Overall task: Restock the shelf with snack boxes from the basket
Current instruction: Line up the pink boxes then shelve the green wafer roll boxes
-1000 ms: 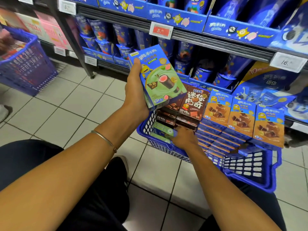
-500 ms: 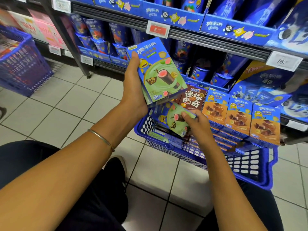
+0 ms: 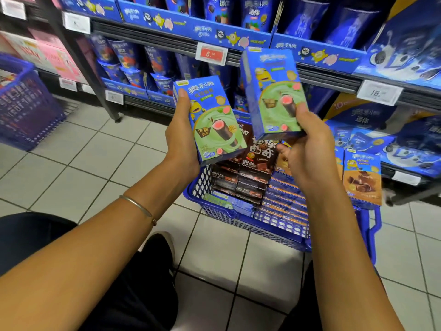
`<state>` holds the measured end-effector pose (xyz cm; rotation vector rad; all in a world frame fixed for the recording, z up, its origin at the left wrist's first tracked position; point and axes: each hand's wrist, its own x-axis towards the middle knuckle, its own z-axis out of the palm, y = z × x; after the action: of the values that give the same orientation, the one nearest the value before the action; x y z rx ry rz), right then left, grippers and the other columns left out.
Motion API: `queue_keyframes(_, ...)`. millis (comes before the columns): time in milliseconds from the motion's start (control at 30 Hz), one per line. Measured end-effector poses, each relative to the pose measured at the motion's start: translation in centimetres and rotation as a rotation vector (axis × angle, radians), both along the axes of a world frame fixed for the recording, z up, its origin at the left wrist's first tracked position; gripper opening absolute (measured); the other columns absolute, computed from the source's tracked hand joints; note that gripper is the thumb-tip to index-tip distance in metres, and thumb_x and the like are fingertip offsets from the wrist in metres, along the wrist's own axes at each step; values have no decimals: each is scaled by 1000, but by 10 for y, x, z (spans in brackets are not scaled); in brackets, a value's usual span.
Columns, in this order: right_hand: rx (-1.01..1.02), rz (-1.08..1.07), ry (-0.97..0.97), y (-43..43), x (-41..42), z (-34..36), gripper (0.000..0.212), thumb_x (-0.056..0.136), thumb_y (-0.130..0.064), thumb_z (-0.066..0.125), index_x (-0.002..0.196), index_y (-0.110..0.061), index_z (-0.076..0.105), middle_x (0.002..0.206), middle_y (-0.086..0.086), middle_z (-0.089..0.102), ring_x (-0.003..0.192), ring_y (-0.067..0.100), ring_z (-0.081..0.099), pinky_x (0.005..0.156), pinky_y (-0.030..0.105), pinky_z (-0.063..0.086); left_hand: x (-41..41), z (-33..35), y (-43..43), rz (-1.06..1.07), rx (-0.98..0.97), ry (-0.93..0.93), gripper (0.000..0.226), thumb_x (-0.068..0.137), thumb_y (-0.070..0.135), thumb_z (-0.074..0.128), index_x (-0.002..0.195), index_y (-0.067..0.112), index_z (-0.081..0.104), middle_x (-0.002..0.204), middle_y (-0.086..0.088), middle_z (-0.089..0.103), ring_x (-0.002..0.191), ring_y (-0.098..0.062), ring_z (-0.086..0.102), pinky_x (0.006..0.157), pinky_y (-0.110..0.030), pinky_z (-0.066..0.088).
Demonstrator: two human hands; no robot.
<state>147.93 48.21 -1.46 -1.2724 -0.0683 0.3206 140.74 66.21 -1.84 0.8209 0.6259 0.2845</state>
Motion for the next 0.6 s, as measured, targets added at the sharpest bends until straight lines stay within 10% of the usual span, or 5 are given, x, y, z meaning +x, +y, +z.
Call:
queue_keyframes(267,-121,95,-21,32,-22,-15,21,84,-45,64,92,-25,65,94,-7,72,91,15,64,80,36,44,2,-2,-3,-25,68,-10,70,104,68,45,141,14,68,135,-19,72,123,-46,70,109,-68,51)
queue_keyframes(600,32,221,138,44,-40,-28,42,91,-43,59,126,-21,64,121,2,73,111,24,71,93,51,58,4,2,-5,9,329,65,81,106,73,28,133,11,72,124,-15,78,113,-39,75,106,-59,56)
